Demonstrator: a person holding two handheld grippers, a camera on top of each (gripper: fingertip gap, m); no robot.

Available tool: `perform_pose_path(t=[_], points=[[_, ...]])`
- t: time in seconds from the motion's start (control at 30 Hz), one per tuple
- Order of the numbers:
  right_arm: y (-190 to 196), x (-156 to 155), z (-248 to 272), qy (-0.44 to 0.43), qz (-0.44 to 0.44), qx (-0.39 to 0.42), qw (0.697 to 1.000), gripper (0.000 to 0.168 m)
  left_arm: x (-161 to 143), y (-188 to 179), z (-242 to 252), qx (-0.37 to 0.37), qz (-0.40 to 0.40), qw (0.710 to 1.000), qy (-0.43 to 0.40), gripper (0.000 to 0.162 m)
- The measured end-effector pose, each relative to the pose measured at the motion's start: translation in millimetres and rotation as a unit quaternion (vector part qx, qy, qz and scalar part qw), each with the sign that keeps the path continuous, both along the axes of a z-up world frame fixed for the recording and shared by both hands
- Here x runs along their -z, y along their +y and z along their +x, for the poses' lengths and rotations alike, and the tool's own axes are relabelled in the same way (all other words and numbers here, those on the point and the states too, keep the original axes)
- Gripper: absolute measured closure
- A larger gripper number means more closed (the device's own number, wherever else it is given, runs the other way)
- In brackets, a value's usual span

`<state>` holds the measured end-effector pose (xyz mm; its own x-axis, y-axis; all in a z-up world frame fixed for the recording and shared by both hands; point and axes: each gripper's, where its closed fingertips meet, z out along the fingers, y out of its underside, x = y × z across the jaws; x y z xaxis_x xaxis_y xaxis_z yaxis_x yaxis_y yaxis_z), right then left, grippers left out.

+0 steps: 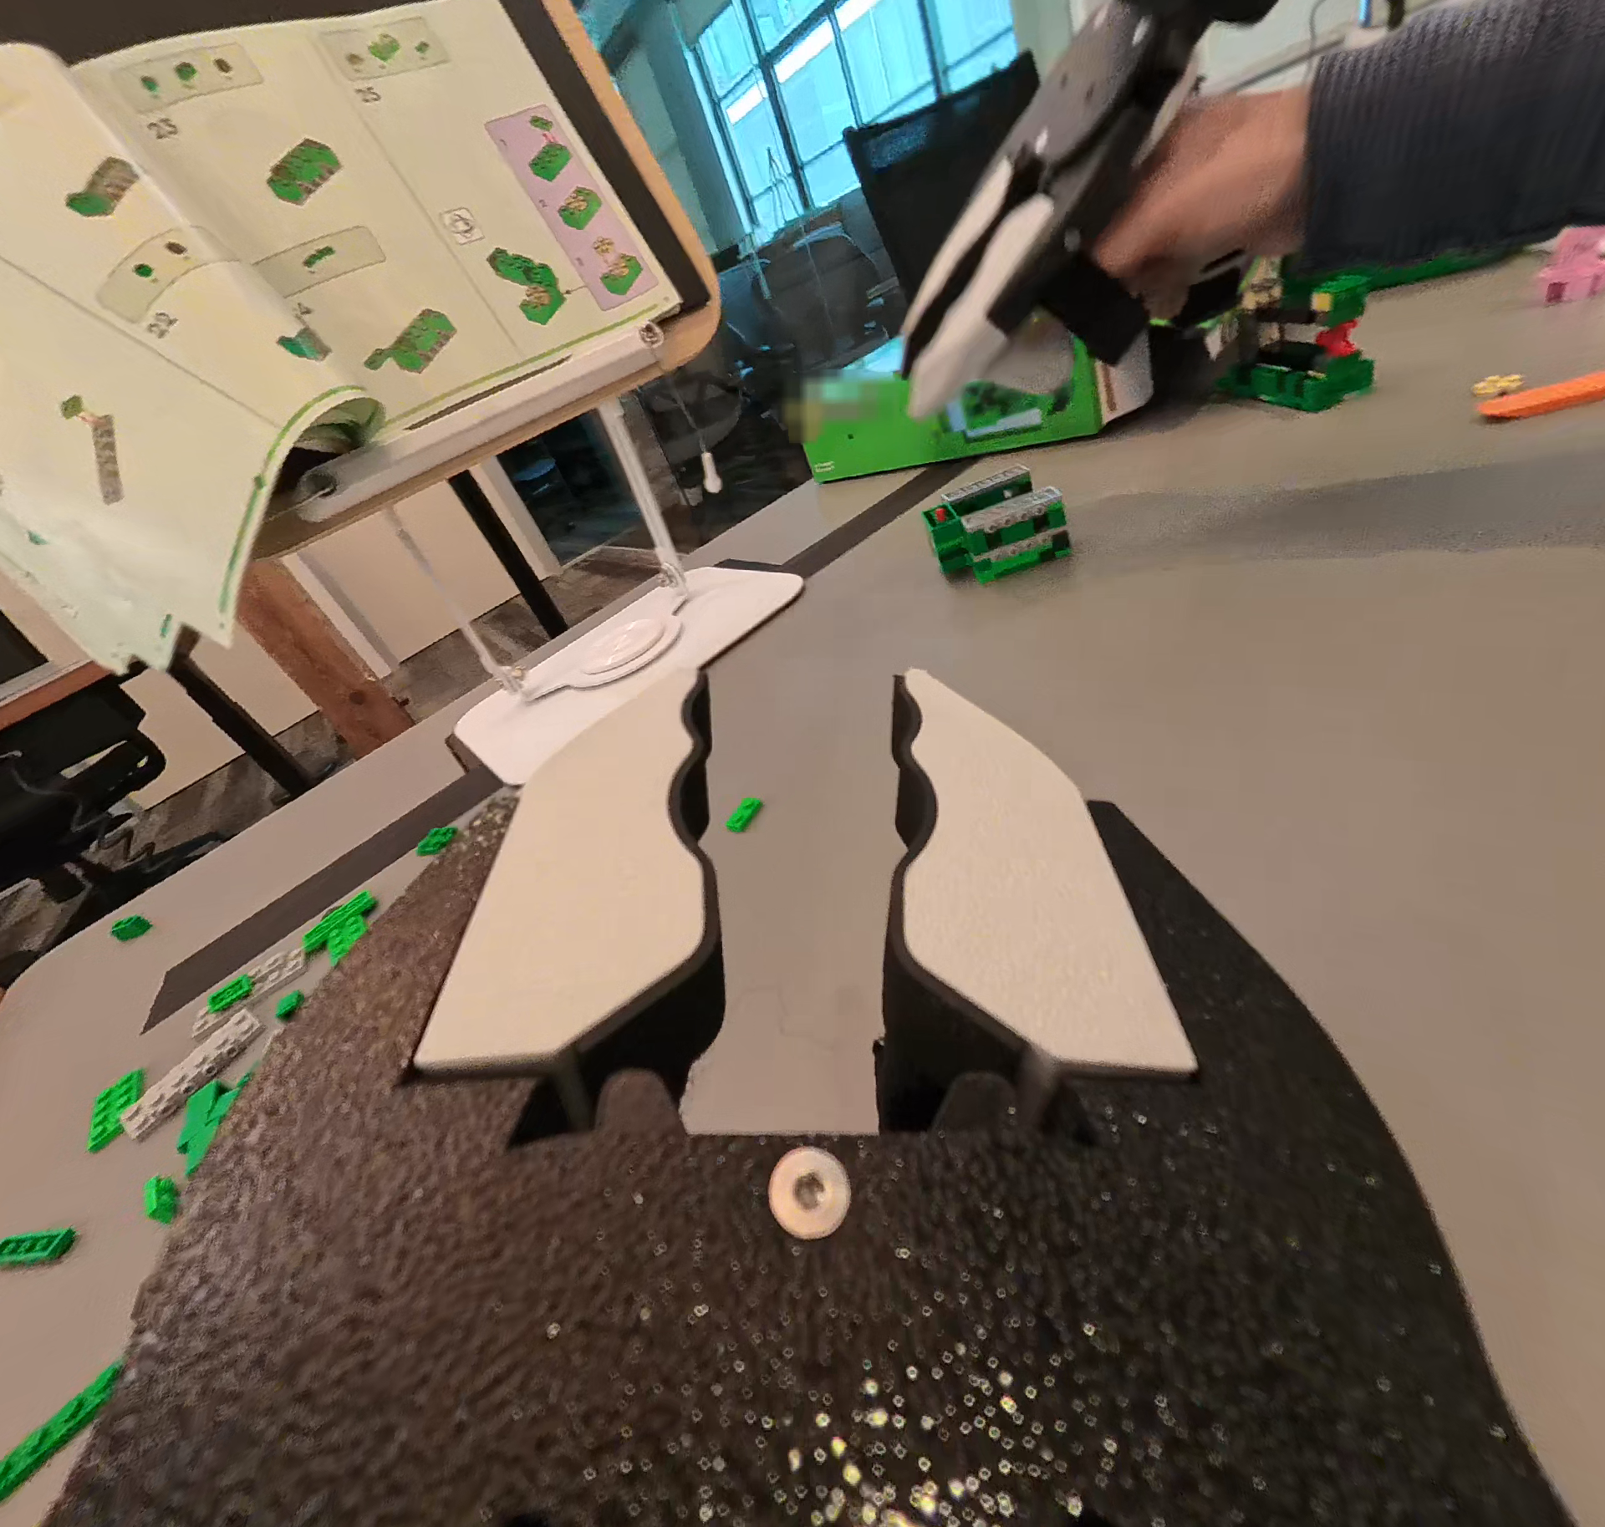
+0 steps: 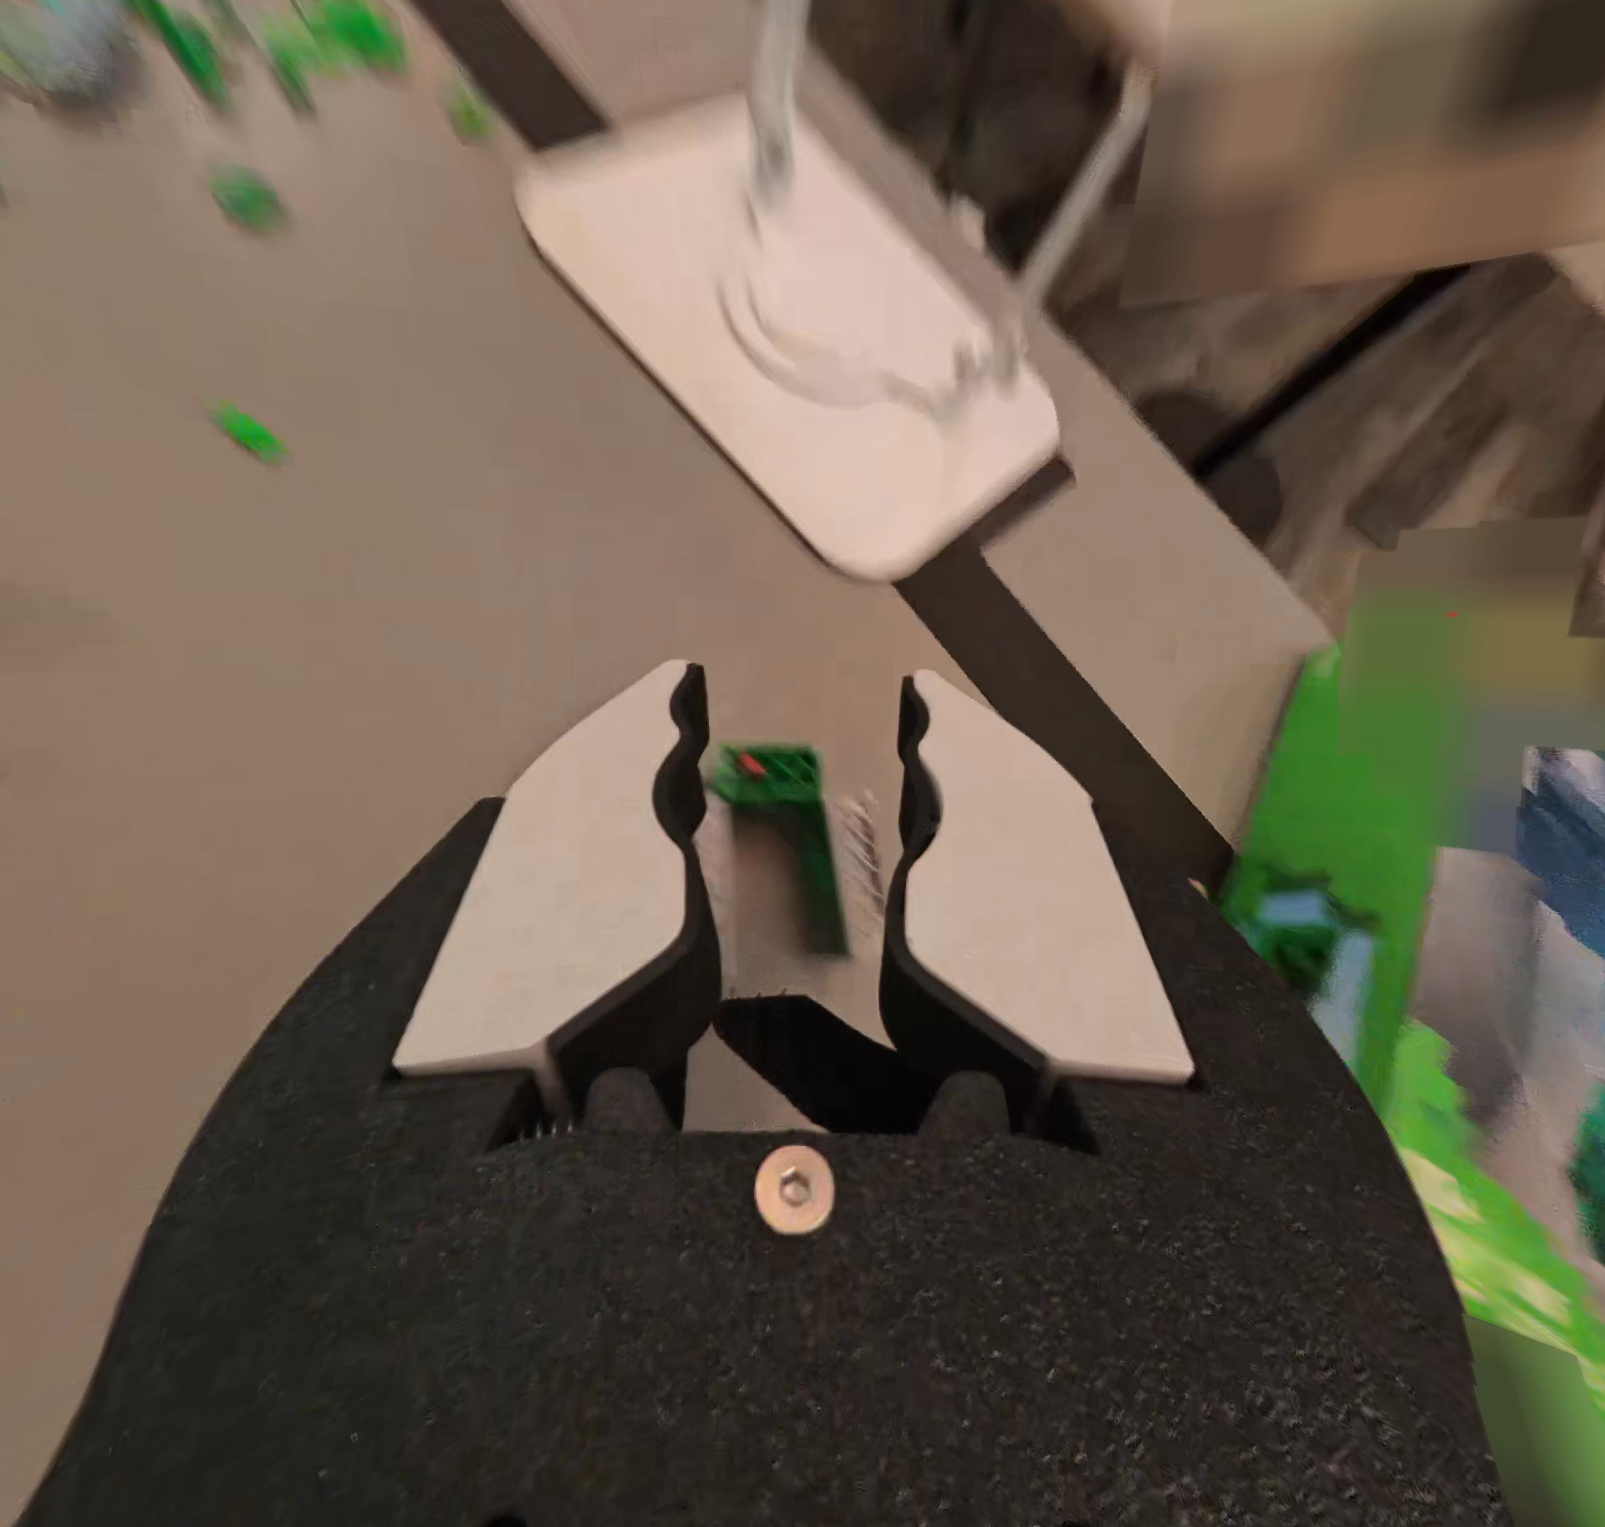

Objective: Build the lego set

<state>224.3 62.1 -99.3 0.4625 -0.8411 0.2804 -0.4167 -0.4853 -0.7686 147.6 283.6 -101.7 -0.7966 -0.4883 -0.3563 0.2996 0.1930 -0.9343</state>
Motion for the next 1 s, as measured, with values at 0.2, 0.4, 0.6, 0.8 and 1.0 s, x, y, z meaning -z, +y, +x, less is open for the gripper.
perform_pose_path(t=[0.2,0.4,0.6,0.8,1.0], points=[[123,-6,-35,-0.107,0.175,-0.084,0.975,0.128,16,-10,-4,-0.026,0.076,0.997,-0.016,0.126],[203,21,1,-0.074,0.167,-0.133,0.974,0.135,-13,14,5,-0.086,-0.001,0.994,-0.062,0.135],[285,60,65,0.067,0.118,-0.188,0.973,0.139,-49,108,46,-0.282,-0.077,0.947,-0.133,0.14],[317,87,88,0.181,0.168,-0.169,0.954,0.139,-48,190,76,-0.379,-0.171,0.907,-0.065,0.14],[324,86,93,0.209,0.197,-0.165,0.944,0.141,-46,194,80,-0.379,-0.181,0.906,-0.051,0.14]])
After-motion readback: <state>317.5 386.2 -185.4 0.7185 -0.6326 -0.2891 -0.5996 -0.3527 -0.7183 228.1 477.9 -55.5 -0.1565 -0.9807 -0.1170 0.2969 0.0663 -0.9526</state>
